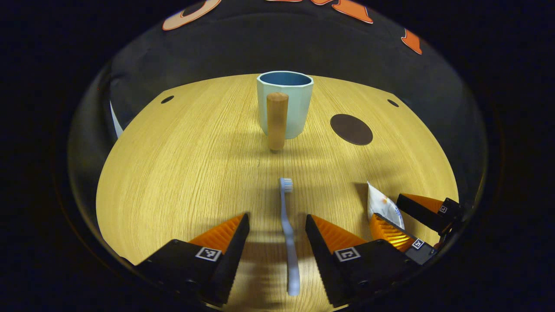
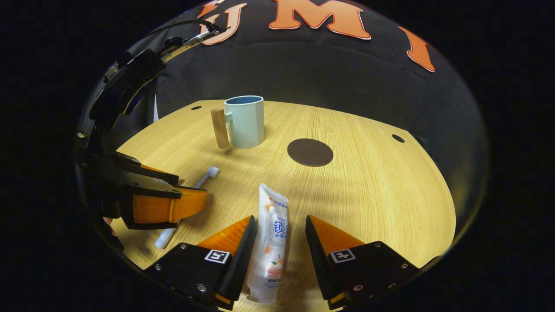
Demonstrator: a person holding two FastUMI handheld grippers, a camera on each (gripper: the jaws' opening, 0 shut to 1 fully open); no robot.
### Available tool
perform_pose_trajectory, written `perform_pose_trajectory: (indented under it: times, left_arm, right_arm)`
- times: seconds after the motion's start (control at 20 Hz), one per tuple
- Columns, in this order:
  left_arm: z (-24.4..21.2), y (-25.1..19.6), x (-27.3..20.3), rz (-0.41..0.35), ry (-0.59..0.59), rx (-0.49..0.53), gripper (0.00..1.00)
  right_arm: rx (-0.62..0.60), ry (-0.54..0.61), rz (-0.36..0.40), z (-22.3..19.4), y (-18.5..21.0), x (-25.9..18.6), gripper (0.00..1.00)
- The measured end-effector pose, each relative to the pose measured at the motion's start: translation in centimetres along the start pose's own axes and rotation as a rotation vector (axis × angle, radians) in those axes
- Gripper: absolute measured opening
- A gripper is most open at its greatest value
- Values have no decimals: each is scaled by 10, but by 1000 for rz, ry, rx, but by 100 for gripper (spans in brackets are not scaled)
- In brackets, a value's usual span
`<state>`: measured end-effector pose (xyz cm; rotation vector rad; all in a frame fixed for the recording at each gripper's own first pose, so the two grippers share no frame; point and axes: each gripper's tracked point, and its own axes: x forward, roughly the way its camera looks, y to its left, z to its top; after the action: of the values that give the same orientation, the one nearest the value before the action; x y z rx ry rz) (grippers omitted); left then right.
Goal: Put the toothbrush and toothpaste on the desktop into the cup, then pick up the cup and place it on the coaster on the desktop.
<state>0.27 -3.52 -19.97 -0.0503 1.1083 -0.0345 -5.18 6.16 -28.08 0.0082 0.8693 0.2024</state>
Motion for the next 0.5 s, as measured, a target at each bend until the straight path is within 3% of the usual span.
perform_pose_trajectory:
  times: [0.05,0.1,0.2,0.3,0.35,0.4,0.5]
  left_arm:
    - [3,3,-1,1,-5,-3,73]
    - [3,8,-1,4,2,-10,60]
    - [0,15,-1,2,6,-19,40]
    - [14,18,-5,-2,15,-27,26]
    - [21,24,-9,-8,21,-37,22]
    - [26,28,-12,-16,26,-40,14]
    - [35,37,-27,-43,21,-61,12]
  right_arm:
    - [5,16,7,-3,4,2,63]
    - [19,10,18,-3,6,4,60]
    - [31,21,26,-4,7,3,42]
    - [58,27,36,-4,4,1,37]
    - [74,28,46,-3,5,-1,21]
    - [89,31,56,-3,7,-1,22]
    - [100,30,68,-3,10,-1,18]
